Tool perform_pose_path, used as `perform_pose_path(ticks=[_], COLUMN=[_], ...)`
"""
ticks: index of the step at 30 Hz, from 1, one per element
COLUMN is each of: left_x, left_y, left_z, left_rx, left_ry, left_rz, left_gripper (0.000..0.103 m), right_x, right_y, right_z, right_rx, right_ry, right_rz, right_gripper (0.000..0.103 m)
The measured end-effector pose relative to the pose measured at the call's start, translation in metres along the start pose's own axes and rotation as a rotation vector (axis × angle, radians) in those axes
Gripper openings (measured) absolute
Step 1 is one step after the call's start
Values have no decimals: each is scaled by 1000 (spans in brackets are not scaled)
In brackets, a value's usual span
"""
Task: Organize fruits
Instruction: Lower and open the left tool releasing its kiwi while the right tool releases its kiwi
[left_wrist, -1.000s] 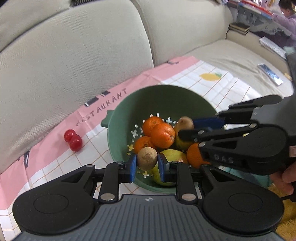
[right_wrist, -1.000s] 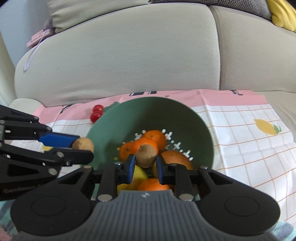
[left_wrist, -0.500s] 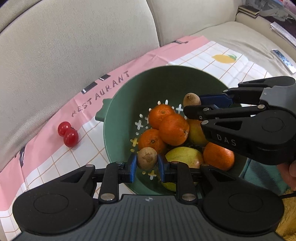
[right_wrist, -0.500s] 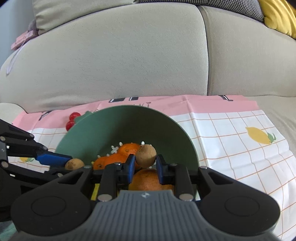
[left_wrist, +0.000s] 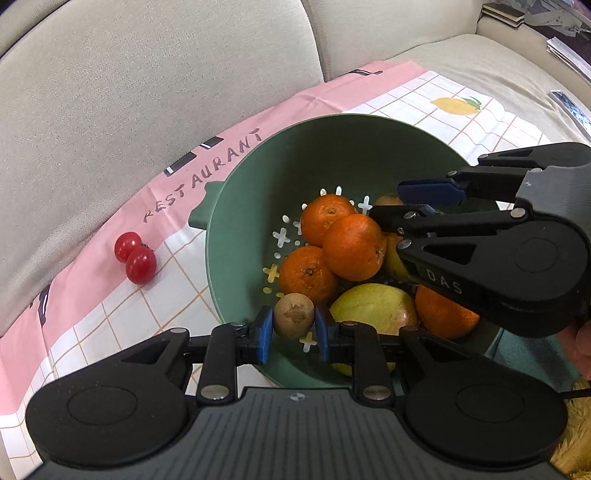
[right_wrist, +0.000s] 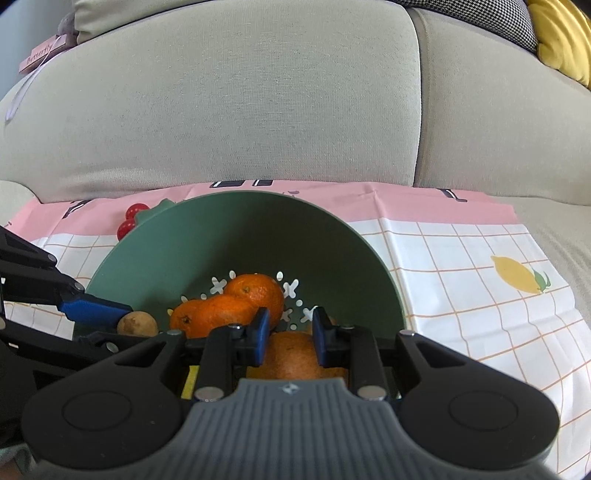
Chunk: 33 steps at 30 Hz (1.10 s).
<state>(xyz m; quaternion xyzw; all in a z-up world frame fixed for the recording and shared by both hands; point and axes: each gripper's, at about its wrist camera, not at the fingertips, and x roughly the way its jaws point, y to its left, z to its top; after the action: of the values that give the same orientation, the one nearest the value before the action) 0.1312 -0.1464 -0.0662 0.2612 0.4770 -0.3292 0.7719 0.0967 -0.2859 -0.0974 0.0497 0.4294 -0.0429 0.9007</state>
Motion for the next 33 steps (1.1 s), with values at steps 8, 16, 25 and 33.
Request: perform_pose_path(ticks=[8, 16, 25, 33], left_x=[-2, -13, -39, -72], left_y=[-2, -3, -2, 11], left_z=[0, -3, -11, -27], left_rx=[9, 8, -3, -62], left_ry=[-7, -31, -81, -123], left_rz=[13, 9, 27, 76], left_gripper=[33, 46, 47, 47], right_x=[-2, -7, -30, -52], right_y=[-1, -3, 1, 16], right_z=[-1, -1, -3, -8], right_rx=[8, 25, 17, 10], right_ry=[-4, -30, -75, -76], right_rz=[-5, -4, -9, 4], right_gripper=[22, 33, 48, 60])
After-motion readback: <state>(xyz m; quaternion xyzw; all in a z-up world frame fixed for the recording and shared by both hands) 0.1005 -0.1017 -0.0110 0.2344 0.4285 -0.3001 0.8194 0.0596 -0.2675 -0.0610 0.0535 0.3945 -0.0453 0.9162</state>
